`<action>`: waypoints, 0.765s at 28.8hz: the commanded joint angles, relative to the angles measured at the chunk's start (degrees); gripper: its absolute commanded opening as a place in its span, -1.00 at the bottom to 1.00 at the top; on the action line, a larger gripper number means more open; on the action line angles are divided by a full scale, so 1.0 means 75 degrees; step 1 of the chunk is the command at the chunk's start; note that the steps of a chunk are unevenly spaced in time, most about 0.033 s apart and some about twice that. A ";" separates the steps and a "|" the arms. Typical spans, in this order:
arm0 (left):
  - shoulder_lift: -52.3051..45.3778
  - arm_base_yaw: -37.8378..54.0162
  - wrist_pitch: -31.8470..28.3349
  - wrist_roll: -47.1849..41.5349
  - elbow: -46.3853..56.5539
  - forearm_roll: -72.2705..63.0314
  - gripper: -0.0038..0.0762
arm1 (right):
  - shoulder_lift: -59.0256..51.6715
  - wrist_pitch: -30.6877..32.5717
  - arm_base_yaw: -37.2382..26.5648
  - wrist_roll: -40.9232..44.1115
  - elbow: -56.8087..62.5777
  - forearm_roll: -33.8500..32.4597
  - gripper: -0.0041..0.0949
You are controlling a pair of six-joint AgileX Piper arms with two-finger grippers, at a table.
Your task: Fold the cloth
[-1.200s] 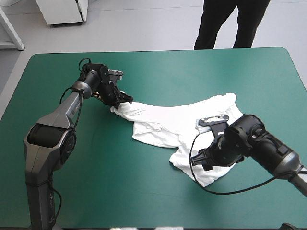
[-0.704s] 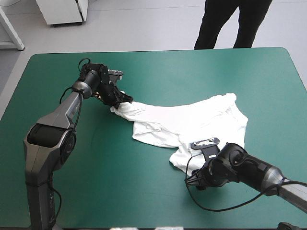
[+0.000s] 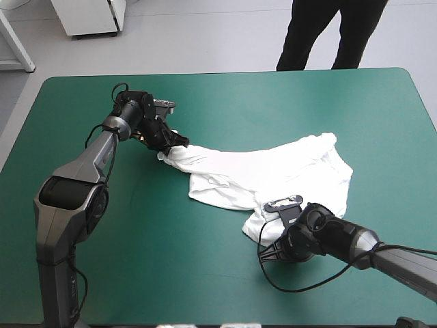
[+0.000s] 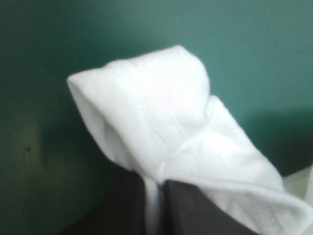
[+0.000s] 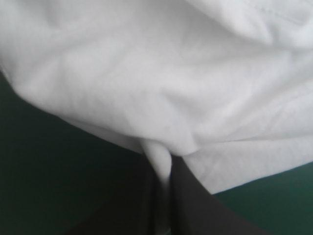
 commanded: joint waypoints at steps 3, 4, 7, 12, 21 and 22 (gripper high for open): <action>-0.0559 0.0007 0.0595 0.0126 -0.0044 -0.0098 -0.93 | -0.0295 0.0377 -0.0010 0.0045 0.0225 0.0535 -0.95; -0.0771 0.0007 0.0714 0.0263 -0.0044 -0.0098 -0.93 | -0.0627 0.0571 -0.0010 0.0100 0.0040 0.0350 -0.95; -0.1339 0.0007 0.0927 0.0306 -0.0044 -0.0098 -0.93 | -0.1344 0.1064 -0.0034 0.0175 -0.0635 -0.0189 -0.95; -0.2722 0.0007 0.1242 0.0306 -0.0044 -0.0243 -0.93 | -0.2369 0.2382 -0.0042 0.0222 -0.2043 -0.1350 -0.95; -0.5219 0.0007 0.1242 0.0292 -0.0077 -0.1650 -0.93 | -0.3356 0.3256 -0.0042 -0.0376 -0.4584 -0.2435 -0.95; -0.5410 0.0007 0.1242 0.0278 -0.0113 -0.1740 -0.93 | -0.3396 0.3256 -0.0042 -0.0455 -0.4827 -0.2497 -0.95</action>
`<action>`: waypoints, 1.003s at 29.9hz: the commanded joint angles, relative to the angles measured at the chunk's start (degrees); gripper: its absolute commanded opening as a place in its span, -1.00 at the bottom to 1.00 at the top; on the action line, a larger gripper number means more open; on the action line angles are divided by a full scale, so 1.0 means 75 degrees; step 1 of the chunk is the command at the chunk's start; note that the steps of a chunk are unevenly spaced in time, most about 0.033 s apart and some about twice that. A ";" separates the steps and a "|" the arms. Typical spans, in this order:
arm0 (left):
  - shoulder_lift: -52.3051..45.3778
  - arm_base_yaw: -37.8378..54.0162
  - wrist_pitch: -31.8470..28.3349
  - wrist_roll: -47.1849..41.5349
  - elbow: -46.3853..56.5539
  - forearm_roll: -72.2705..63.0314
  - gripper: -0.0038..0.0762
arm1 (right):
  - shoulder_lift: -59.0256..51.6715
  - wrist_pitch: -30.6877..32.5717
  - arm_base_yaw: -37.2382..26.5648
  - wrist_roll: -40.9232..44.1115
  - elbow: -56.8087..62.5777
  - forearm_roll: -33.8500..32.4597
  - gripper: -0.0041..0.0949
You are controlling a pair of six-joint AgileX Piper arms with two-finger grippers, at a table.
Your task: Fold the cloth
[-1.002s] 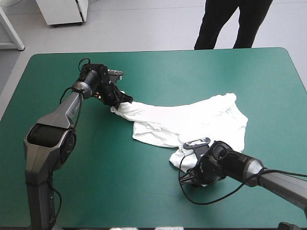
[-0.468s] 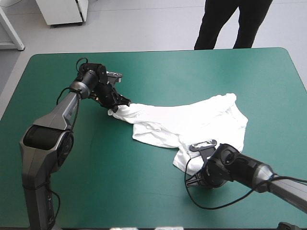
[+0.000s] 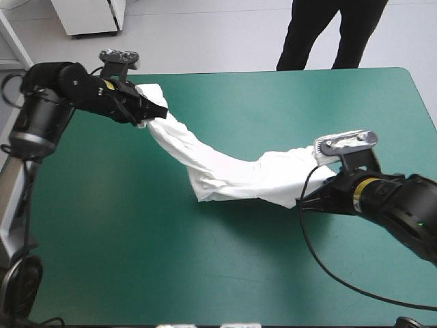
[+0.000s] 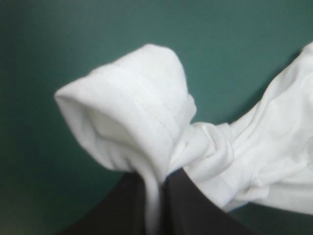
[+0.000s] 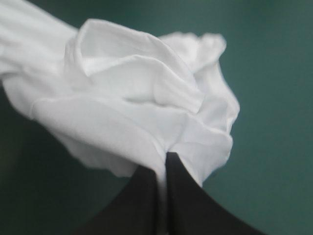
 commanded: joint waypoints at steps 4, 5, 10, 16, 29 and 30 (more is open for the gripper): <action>-0.1681 -0.0001 0.0310 -0.0253 -0.0803 -0.0845 -0.93 | -0.0294 0.0020 -0.0042 -0.0866 -0.2224 -0.0556 -0.95; -0.1790 -0.0001 0.0310 -0.0341 -0.0973 -0.0902 -0.93 | -0.0294 0.0020 -0.0042 -0.0930 -0.2571 -0.0573 -0.95; -0.2147 -0.0001 0.0210 -0.0757 -0.2388 -0.1001 -0.93 | -0.0294 0.0004 -0.0042 -0.1499 -0.4202 -0.0573 -0.95; -0.2176 -0.0001 -0.0046 -0.1279 -0.4499 -0.1001 -0.93 | -0.0259 -0.0519 -0.0042 -0.2125 -0.5852 -0.0252 -0.95; -0.2240 -0.0001 -0.0061 -0.1448 -0.6071 -0.0945 -0.93 | 0.0231 -0.0354 -0.0042 -0.2614 -0.7158 0.0705 -0.95; -0.2240 -0.0001 0.0109 -0.1448 -0.6071 -0.0924 -0.93 | 0.0252 -0.0146 -0.0042 -0.2601 -0.7141 0.0705 -0.95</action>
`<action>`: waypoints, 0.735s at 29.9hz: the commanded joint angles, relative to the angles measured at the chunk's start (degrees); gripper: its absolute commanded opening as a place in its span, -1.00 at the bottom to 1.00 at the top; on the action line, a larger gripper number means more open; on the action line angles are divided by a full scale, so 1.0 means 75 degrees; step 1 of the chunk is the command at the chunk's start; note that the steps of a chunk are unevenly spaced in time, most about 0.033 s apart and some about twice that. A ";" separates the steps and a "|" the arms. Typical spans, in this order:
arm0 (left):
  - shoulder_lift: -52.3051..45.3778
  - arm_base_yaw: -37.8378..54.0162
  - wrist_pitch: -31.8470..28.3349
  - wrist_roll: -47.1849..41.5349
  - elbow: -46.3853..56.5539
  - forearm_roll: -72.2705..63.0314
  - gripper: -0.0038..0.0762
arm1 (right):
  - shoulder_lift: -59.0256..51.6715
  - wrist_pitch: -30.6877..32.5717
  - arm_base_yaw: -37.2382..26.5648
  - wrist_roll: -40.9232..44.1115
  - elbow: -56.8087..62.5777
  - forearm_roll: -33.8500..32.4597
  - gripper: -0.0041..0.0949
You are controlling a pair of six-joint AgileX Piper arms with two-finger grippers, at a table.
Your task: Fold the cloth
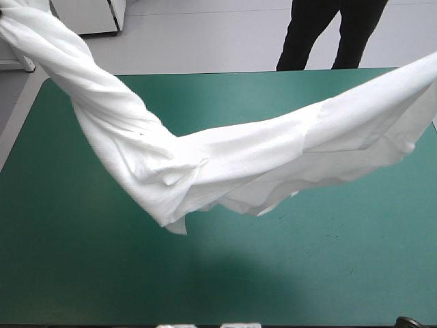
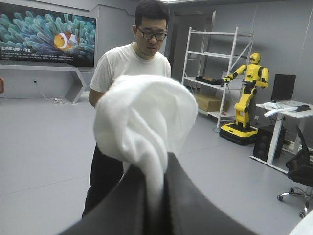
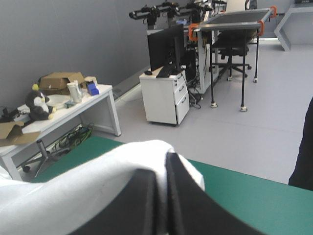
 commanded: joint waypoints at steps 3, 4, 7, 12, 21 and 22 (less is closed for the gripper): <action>-0.0047 -0.0001 0.0293 -0.0187 0.0161 0.0066 -0.93 | 0.0094 -0.0001 -0.0042 0.0185 0.0162 0.0000 -0.95; -0.0059 -0.0001 0.0308 -0.0187 0.0300 0.0066 -0.93 | 0.0080 -0.0001 -0.0042 0.0274 0.0329 -0.0037 -0.95; -0.0201 -0.0001 0.0308 -0.0187 0.1084 0.0081 -0.93 | -0.0064 -0.0001 -0.0042 0.0555 0.1102 -0.0056 -0.95; -0.0816 -0.0001 0.0295 0.0025 0.3225 0.0351 -0.93 | -0.0475 -0.0001 -0.0042 0.1127 0.2772 -0.0276 -0.95; -0.0348 -0.0001 -0.1182 0.0526 0.7110 0.0657 -0.93 | -0.0382 -0.0267 -0.0053 0.2795 0.5792 -0.2840 -0.95; -0.0097 -0.0001 -0.1355 0.0567 0.7274 0.0656 -0.93 | -0.0277 -0.0335 -0.0126 0.2940 0.6013 -0.2974 -0.95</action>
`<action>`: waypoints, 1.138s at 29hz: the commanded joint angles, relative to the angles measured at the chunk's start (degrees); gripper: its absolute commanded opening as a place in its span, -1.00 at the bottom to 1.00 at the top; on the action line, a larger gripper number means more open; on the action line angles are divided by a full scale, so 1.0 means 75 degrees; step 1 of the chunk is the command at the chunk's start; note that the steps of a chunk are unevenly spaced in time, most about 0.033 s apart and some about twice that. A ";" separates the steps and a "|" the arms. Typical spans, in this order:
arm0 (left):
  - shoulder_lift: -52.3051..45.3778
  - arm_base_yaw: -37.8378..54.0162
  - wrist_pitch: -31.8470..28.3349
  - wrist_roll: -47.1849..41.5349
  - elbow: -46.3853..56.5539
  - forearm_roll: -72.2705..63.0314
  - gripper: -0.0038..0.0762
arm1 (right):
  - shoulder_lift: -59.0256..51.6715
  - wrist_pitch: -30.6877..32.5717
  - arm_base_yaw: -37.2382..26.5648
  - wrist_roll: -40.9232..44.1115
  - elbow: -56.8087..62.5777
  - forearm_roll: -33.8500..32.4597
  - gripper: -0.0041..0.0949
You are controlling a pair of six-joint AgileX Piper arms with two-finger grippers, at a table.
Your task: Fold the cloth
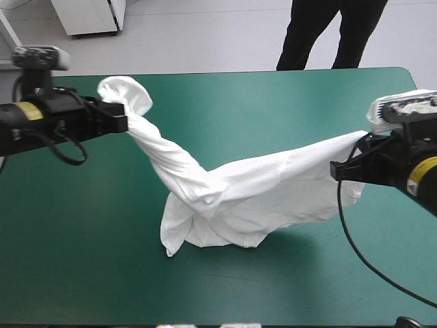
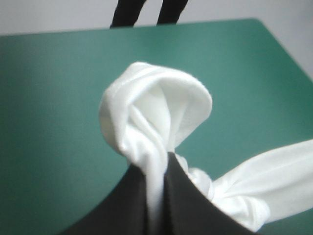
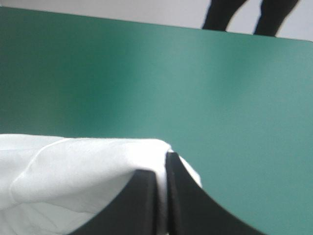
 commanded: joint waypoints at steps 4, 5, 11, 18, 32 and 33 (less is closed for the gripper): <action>0.1506 -0.0001 -0.1432 0.0260 0.0613 0.0033 -0.93 | 0.0733 -0.1277 -0.1227 0.0638 0.1222 -0.0458 -0.95; 0.1792 -0.0001 -0.1512 0.0300 0.0584 0.0033 -0.93 | 0.0932 -0.1641 -0.1658 0.0508 0.1304 -0.0130 -0.95; 0.2846 -0.0001 -0.2467 0.0375 0.0548 0.0114 -0.93 | 0.2437 -0.3055 -0.3931 -0.1292 0.1188 0.2298 -0.95; 0.3658 -0.0001 -0.3927 0.0375 0.0533 0.0769 -0.93 | 0.4447 -0.3580 -0.5295 -0.2449 0.0274 0.3765 -0.95; 0.5987 -0.0001 -0.4618 0.0384 -0.0380 0.0710 -0.87 | 0.7266 -0.3458 -0.5847 -0.2889 -0.1768 0.4721 -0.93; 0.6040 -0.0001 -0.4468 0.0470 -0.0429 0.0710 -0.78 | 0.7266 -0.3458 -0.5847 -0.3117 -0.1768 0.4733 -0.86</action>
